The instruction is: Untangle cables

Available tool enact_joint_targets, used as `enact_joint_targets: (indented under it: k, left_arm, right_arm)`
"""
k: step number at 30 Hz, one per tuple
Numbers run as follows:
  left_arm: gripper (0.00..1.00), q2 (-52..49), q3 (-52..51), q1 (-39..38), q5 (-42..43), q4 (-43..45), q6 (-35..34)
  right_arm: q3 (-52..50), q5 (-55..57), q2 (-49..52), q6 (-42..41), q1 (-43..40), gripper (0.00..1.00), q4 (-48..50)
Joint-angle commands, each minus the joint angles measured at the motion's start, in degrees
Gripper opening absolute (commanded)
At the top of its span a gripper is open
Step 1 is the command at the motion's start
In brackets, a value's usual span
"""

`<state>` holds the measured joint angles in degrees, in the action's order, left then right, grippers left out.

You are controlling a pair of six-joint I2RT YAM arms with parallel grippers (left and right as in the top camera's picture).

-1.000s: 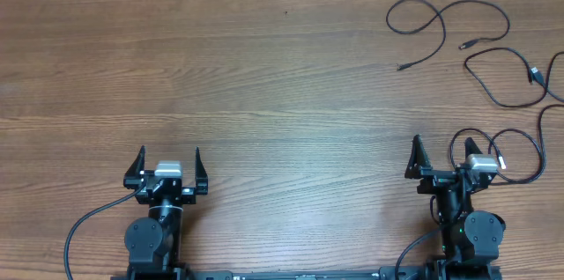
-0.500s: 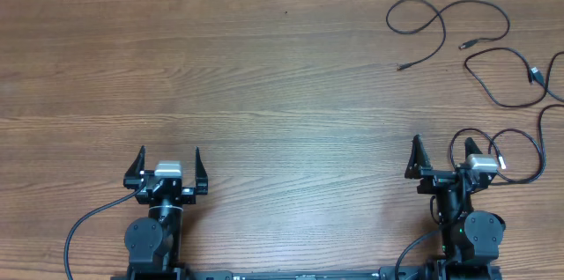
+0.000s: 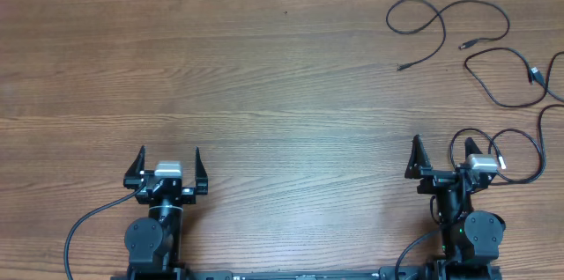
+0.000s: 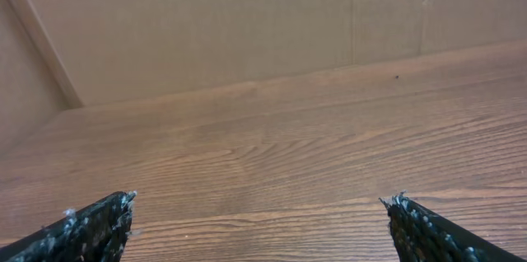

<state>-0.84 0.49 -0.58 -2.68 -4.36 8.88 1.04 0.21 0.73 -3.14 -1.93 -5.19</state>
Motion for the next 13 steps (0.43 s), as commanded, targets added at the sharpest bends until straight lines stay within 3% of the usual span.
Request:
enact_joint_targets:
  k: [1,13]
  left_arm:
    - [0.99,0.6,-0.2,-0.1,-0.9,0.1,-1.2]
    - [1.00,0.6,-0.2,-0.1,-0.9,0.1,-1.2]
  right_arm:
    - [-0.6,-0.3,-0.6,0.2,0.0,1.00,0.3]
    - [-0.6,-0.3,-0.6,0.2,0.0,1.00,0.3]
